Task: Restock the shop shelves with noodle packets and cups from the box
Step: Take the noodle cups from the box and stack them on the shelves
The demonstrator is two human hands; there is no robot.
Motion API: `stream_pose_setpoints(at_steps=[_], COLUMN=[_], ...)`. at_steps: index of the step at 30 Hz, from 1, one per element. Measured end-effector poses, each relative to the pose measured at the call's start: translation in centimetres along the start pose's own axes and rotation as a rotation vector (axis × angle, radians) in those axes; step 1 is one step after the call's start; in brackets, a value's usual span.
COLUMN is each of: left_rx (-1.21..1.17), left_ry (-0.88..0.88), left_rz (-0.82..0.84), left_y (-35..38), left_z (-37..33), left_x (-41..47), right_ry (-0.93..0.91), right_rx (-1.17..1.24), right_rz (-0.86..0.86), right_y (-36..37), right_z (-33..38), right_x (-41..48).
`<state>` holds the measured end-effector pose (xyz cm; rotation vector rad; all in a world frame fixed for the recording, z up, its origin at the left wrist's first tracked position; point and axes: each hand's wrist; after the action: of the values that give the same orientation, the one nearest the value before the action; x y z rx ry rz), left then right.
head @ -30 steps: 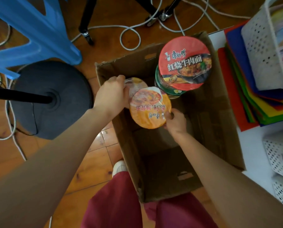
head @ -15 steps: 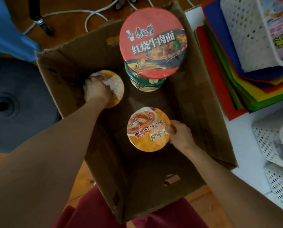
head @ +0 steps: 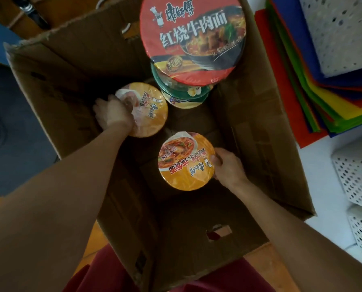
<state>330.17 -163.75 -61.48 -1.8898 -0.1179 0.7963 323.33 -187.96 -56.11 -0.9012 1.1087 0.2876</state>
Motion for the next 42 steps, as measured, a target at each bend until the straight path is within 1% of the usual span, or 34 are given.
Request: stream_pose_setpoints(at_steps=[2, 8, 13, 16, 22, 28, 31, 33, 38, 42], left_rx=[-0.036, -0.267, -0.297, -0.312, -0.333, -0.395, -0.424, -0.432, -0.386, -0.355], left_ry=[-0.008, 0.009, -0.017, -0.036, -0.089, -0.096, -0.024, 0.059, 0.34, 0.557], left_rz=[-0.005, -0.007, -0.019, -0.014, -0.032, -0.156, -0.232, -0.288, -0.443, -0.554], left_y=[-0.5, -2.4, -5.4, -7.7, -13.8, -23.0, -28.4, -32.2, -42.3, -50.6], left_z=[-0.1, -1.6, -2.2, -2.7, -3.9, -4.8, -5.3, -5.8, -7.6, -9.3], left_x=[-0.1, -2.2, -5.6, -7.5, -12.7, -19.5, -23.3, -25.7, -32.0, -37.4], right_ry=[-0.005, -0.071, -0.14, -0.204, -0.301, -0.431, -0.472, -0.484, -0.503, -0.549], right_rx=[-0.024, -0.142, -0.183, -0.266, -0.35, -0.454, -0.484, -0.473, -0.398, -0.255], right_rz=[0.001, -0.023, -0.05, -0.08, -0.111, -0.14, -0.178, -0.211, -0.333, -0.438], right_y=[-0.1, -1.0, -2.8, -4.4, -7.9, -12.1, -14.6, -16.2, -19.8, -21.7], right_z=[0.0, 0.4, 1.4, 2.0, 3.1, 4.1, 4.4, 4.4, 3.6, 2.9], right_x=[-0.2, -2.4, -5.8, -8.3, -14.3, -22.7, -28.2, -32.1, -42.6, -51.5])
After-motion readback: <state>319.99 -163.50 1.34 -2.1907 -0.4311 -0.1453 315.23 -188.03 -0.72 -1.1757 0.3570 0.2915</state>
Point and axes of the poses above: each hand's wrist, its own x-axis towards the middle knuckle, its own y-axis out of the palm, z = x × y, and after that the axes turned 15 degrees about y, right-handed
